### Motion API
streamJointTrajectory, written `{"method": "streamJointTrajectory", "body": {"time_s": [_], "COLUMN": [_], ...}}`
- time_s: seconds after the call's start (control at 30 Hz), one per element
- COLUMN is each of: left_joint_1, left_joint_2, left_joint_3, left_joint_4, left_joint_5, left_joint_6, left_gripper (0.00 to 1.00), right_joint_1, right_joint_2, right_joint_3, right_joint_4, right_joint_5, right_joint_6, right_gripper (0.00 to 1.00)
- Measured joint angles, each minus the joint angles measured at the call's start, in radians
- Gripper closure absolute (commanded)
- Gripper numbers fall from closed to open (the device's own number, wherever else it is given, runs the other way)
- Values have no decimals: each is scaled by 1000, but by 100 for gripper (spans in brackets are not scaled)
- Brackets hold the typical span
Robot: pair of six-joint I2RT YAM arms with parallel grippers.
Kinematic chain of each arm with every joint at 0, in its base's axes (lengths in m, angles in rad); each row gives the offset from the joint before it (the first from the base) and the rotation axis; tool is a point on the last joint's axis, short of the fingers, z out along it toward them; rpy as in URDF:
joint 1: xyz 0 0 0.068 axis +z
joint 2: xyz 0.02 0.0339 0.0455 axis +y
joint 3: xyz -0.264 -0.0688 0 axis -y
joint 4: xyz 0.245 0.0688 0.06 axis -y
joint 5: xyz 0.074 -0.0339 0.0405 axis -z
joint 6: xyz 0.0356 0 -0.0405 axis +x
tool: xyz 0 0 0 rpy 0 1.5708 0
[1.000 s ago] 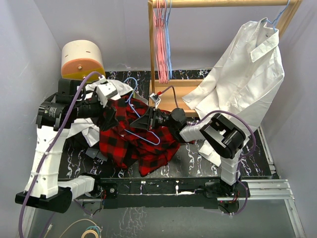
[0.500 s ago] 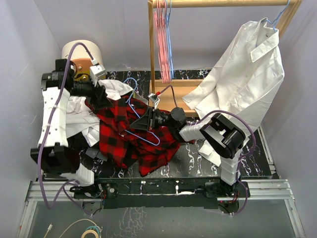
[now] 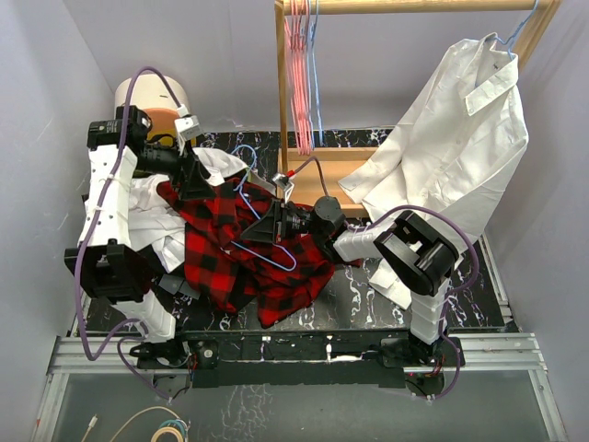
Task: Place the shirt on the hanger
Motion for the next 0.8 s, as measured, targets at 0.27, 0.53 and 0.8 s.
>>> {"method": "streamJointTrajectory", "body": {"time_s": [0.27, 0.53, 0.8], "left_joint_1": [-83, -85, -122], "left_joint_2": [99, 148, 122], "left_joint_3": [39, 79, -58], "left_joint_4": [-6, -10, -8], "left_joint_5": [-28, -58, -45], "left_joint_6": [8, 8, 42], "left_gripper": [22, 34, 80], "right_joint_1": [4, 15, 19], "right_joint_2": [-19, -40, -40], "right_joint_3": [6, 21, 21], "right_joint_4": [-71, -105, -122], "right_joint_5": [-5, -8, -8], "right_joint_6": [-44, -74, -78], "right_gripper": [92, 92, 92]}}
